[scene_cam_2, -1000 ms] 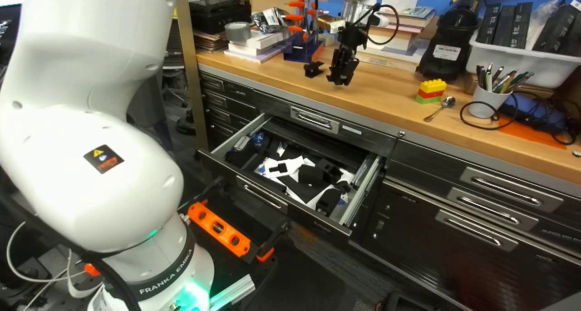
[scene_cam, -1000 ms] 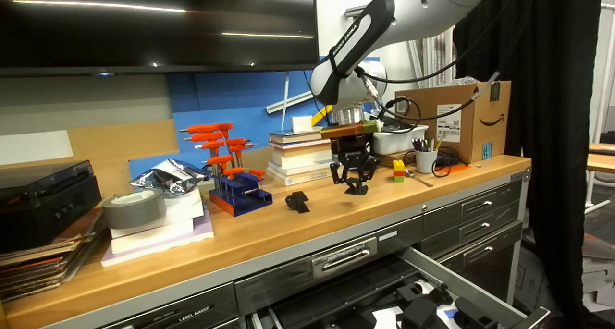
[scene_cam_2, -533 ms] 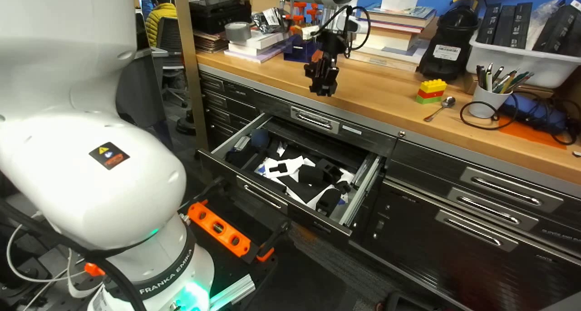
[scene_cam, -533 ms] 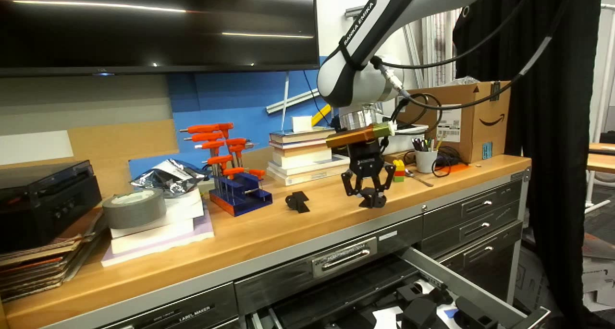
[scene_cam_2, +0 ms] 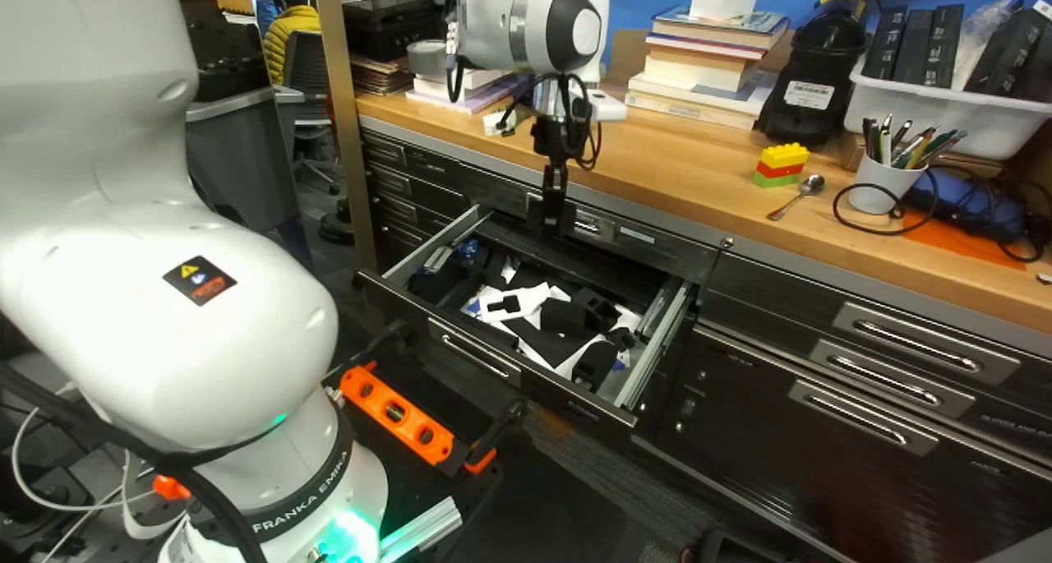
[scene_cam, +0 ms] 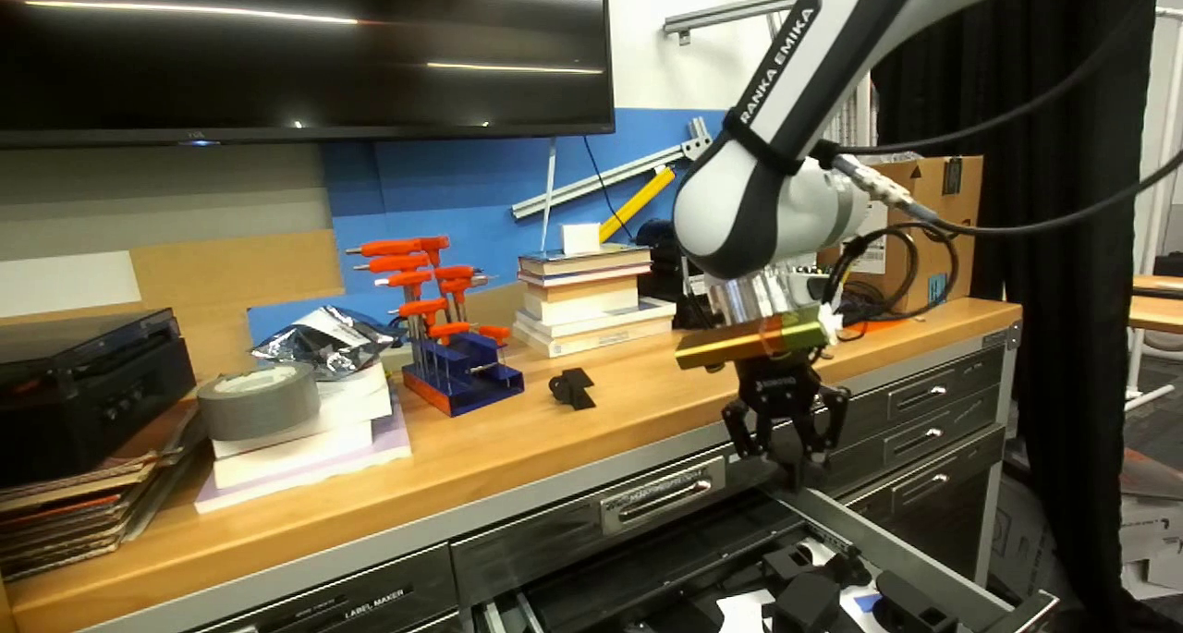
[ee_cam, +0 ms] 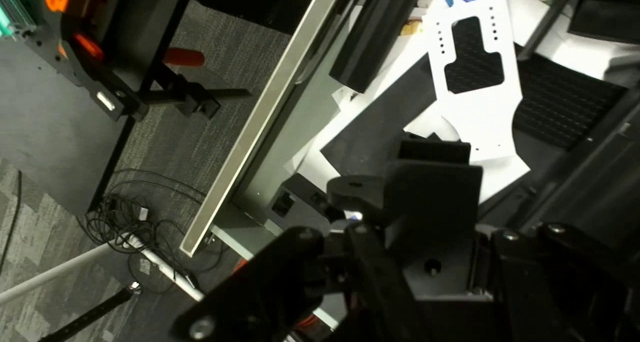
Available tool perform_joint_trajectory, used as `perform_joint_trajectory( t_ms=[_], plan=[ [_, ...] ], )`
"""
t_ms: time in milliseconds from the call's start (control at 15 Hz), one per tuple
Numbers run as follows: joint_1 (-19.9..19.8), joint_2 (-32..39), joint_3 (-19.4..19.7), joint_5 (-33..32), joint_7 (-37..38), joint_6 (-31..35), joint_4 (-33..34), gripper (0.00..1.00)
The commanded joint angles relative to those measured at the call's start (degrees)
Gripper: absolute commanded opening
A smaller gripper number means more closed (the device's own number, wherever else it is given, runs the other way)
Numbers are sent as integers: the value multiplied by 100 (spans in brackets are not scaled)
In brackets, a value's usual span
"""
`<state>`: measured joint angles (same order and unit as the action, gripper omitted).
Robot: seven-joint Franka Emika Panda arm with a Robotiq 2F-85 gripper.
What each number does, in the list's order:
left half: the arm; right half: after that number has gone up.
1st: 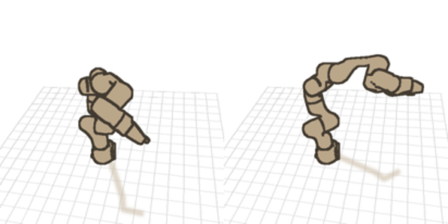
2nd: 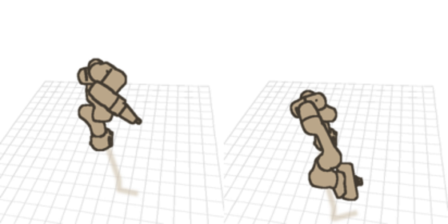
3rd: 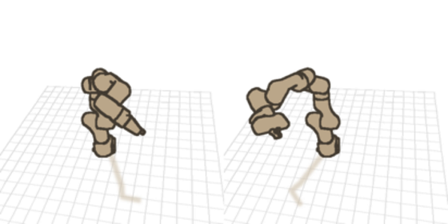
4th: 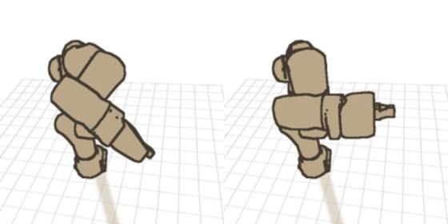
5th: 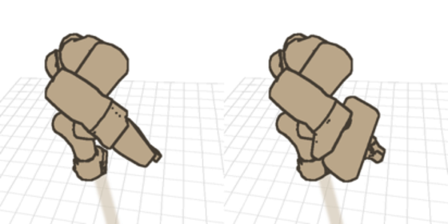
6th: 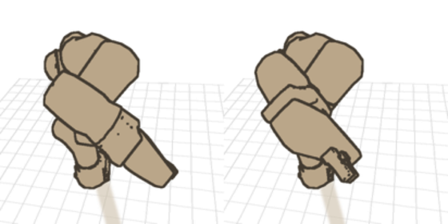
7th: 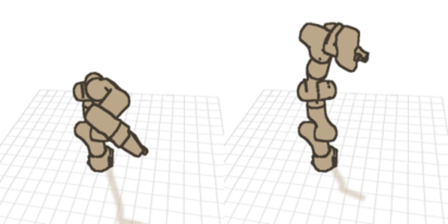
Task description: Place the black objects inside the open drawer then close the drawer
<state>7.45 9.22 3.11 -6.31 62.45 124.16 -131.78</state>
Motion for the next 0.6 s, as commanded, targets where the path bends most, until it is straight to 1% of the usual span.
perform_joint_trajectory(
  t_ms=[0, 200, 333, 533],
  plan=[
    [-44, -638, -124, -204, 517, 997, -1475, 14],
    [-101, -520, -130, -197, 643, 1678, -2031, 14],
    [-120, -333, -99, -211, 669, 2037, -2159, 13],
    [-167, -75, -68, -120, 548, 2304, -2015, 13]
  ],
)
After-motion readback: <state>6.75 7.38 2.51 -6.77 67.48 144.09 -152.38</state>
